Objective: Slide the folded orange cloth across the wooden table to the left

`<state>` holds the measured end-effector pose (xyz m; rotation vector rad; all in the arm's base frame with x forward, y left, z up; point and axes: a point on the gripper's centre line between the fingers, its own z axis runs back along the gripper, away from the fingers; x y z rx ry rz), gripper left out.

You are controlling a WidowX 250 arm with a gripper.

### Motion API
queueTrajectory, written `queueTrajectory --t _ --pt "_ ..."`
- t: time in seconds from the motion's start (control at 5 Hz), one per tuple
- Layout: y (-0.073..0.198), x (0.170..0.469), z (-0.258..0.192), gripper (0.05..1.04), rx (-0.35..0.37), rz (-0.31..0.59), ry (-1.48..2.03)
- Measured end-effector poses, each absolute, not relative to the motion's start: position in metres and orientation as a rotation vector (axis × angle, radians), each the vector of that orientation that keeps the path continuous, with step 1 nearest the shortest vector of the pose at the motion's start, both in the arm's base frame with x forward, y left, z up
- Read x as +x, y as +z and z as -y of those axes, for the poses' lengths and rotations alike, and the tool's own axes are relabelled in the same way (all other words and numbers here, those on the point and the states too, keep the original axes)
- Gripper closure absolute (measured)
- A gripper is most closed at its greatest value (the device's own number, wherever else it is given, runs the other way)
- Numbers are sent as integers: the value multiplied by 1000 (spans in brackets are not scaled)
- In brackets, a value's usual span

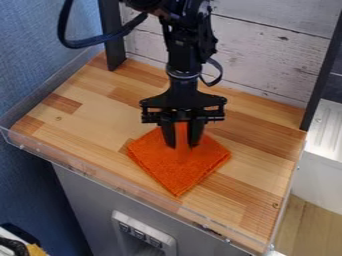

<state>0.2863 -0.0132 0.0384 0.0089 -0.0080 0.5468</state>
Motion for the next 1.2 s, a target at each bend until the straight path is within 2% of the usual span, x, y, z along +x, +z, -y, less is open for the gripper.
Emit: queueTrajectory --t 0.2,0.4,1.2 --pt "37 286 13 931 10 2 549" --pt "32 293 14 1016 14 -7 547" --pt "12 308 18 1022 -4 -18 553"
